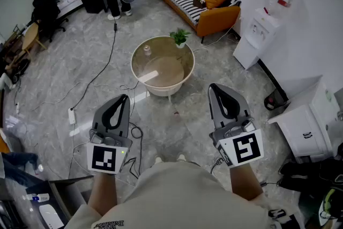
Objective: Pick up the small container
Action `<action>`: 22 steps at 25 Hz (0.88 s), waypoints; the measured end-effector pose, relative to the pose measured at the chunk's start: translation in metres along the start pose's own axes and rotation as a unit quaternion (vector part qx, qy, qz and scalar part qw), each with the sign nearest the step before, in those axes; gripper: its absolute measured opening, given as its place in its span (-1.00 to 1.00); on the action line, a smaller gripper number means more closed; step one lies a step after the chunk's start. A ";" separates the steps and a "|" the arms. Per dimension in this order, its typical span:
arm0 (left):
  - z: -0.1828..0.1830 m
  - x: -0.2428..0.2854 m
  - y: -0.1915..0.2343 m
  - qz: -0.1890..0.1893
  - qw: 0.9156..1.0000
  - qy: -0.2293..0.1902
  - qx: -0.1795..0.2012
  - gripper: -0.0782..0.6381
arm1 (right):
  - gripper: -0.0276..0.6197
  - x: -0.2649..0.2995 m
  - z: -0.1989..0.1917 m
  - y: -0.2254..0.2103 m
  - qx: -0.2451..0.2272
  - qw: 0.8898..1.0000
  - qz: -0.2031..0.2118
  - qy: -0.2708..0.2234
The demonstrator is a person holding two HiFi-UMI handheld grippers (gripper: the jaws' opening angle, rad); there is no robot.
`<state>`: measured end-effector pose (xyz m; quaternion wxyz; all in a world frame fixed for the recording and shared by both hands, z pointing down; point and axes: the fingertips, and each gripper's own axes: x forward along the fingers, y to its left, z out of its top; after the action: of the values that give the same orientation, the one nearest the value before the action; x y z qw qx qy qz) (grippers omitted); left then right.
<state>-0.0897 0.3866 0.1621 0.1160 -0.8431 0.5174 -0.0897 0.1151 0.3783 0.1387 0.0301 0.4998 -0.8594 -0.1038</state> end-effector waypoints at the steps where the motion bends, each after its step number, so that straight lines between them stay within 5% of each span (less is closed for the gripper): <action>1: -0.001 0.000 0.000 -0.001 1.000 0.002 -0.002 -0.75 | -0.93 -0.001 0.000 -0.001 0.001 1.000 -0.001 0.001; 22: -0.006 0.058 -0.031 0.025 0.999 0.019 -0.015 -0.75 | -0.93 0.004 -0.045 -0.054 0.041 0.998 0.041 0.012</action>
<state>-0.0389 0.3476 0.1783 0.0957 -0.8297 0.5416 -0.0949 0.1658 0.3423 0.1711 0.0243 0.4661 -0.8823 -0.0610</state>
